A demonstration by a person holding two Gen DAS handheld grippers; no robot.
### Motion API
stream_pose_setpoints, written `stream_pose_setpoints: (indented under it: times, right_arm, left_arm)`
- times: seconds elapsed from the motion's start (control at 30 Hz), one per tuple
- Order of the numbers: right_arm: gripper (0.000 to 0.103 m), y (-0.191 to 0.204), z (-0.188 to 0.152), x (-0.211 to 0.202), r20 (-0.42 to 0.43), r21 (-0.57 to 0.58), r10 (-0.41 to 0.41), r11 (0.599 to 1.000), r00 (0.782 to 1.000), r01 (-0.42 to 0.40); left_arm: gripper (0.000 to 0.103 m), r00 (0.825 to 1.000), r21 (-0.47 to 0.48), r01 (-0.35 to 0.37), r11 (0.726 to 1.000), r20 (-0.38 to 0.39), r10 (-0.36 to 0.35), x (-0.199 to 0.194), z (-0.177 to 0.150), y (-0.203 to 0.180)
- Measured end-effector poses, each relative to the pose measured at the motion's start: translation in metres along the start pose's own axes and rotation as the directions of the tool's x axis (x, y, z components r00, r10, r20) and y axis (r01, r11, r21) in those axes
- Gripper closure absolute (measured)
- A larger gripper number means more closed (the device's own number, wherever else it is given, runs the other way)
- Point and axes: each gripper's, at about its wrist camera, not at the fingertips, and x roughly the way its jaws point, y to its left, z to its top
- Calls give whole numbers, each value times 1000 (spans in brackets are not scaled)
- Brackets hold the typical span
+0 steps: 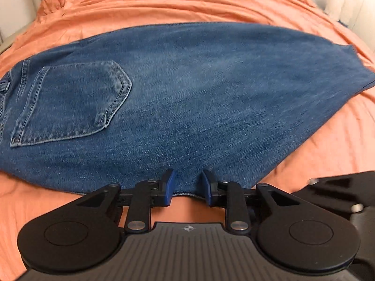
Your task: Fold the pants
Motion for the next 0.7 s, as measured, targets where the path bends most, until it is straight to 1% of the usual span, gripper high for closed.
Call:
stream_pose_setpoints:
  times: [0.07, 0.13, 0.2, 0.23, 0.33, 0.43, 0.5, 0.57, 0.63, 0.7]
  right_arm:
    - [97, -4, 0, -8, 9, 1, -8, 1000, 1000, 8]
    - [94, -12, 1, -20, 19, 21, -6, 1000, 1000, 6]
    - [85, -25, 2, -38, 37, 46, -15, 999, 999, 13]
    - [84, -33, 2, -47, 47, 54, -25, 998, 999, 22]
    - [82, -69, 5, -80, 82, 91, -67, 994, 994, 59]
    - [82, -122, 1, -114, 94, 178, -120, 979, 988, 102]
    - [82, -167, -2, -135, 92, 272, -174, 952, 980, 144]
    - [82, -214, -9, -157, 91, 378, -227, 909, 970, 177]
    - [82, -266, -19, -182, 91, 492, -303, 842, 949, 222]
    - [81, -314, -30, -205, 89, 586, -380, 767, 921, 260]
  left_arm:
    - [72, 999, 21, -29, 999, -18, 29, -1, 3, -5]
    - [72, 999, 3, -39, 999, -32, 39, -2, 7, -5]
    - [73, 999, -11, -44, 999, -31, 44, -8, 11, -5]
    - [72, 999, -12, -45, 999, -21, 45, -12, 12, -6]
    - [72, 998, -39, -50, 998, 35, 51, -27, 20, -6]
    - [71, 998, -90, -38, 995, 43, 42, -32, 29, -5]
    - [71, 997, -127, -36, 991, 58, 43, -32, 34, -3]
    - [71, 997, -152, -25, 988, 62, 34, -31, 37, -2]
    - [71, 998, -161, -29, 987, 58, 39, -30, 38, -1]
    - [71, 998, -162, -45, 986, 45, 52, -28, 39, -3]
